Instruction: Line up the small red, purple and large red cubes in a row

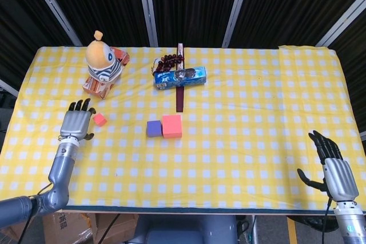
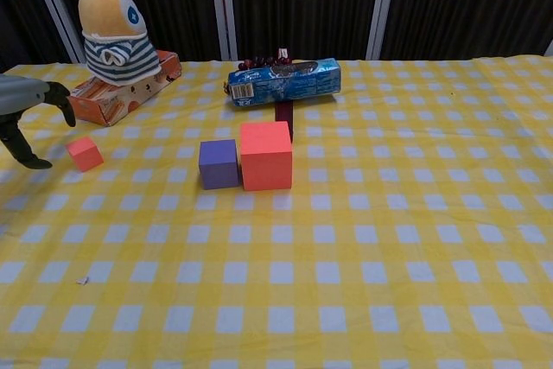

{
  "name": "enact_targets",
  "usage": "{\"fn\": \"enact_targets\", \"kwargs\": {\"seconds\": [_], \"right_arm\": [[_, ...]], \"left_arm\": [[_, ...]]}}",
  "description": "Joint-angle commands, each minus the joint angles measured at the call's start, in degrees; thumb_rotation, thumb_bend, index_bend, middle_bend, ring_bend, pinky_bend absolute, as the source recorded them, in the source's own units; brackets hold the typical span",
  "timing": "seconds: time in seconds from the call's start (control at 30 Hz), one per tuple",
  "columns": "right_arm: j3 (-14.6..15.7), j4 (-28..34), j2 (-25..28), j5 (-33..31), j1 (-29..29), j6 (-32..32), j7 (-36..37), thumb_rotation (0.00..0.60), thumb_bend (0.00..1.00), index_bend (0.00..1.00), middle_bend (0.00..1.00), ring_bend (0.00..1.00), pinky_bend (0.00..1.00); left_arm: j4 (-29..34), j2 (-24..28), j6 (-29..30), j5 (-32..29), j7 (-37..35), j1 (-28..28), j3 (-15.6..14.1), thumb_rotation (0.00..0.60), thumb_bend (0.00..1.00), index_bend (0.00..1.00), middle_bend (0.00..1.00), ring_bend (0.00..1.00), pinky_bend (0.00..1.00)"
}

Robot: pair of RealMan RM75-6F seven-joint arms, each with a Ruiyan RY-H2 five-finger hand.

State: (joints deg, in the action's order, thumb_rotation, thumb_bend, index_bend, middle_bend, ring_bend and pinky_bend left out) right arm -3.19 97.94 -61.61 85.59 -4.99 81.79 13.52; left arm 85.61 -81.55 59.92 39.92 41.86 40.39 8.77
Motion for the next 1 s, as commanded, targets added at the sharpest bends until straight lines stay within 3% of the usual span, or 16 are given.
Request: {"fn": "enact_targets", "kwargs": {"seconds": [0.03,0.2,0.4,0.6,1.0], "right_arm": [[-0.02,0.0,-0.01,-0.06,0.02,0.03,0.0,0.6,0.36,0.0,0.0,0.0,0.0],[-0.04,0.03,-0.05,0.03,-0.01,0.07,-0.18,0.6,0.36,0.0,0.0,0.0,0.0],[-0.14,0.07,-0.22,-0.12,0.06,0.26,-0.48,0.6,0.36,0.0,0.0,0.0,0.0],[-0.22,-0.02,-0.2,-0.31,0.11,0.31,-0.34,0.6,0.36,0.0,0.0,0.0,0.0],[-0.26,-0.16,-0.21,-0.22,0.18,0.47,-0.15,0.6,0.36,0.0,0.0,0.0,0.0]], "left_arm": [[-5.97,2.87,-5.64,11.99,-5.17,0.62,-4.06,0.6,0.25,0.27,0.0,0.0,0.08],[-11.74,3.55,-7.02,22.83,-13.32,0.36,-6.15,0.6,0.25,0.28,0.0,0.0,0.08],[-17.97,2.79,-11.6,29.51,-22.14,1.91,-7.36,0.6,0.25,0.28,0.0,0.0,0.08],[-20.78,2.48,-14.78,32.54,-24.32,3.45,-8.27,0.6,0.25,0.26,0.0,0.0,0.08],[-25.66,-1.28,-17.0,32.78,-25.2,4.47,-7.61,0.6,0.25,0.26,0.0,0.0,0.08]]}}
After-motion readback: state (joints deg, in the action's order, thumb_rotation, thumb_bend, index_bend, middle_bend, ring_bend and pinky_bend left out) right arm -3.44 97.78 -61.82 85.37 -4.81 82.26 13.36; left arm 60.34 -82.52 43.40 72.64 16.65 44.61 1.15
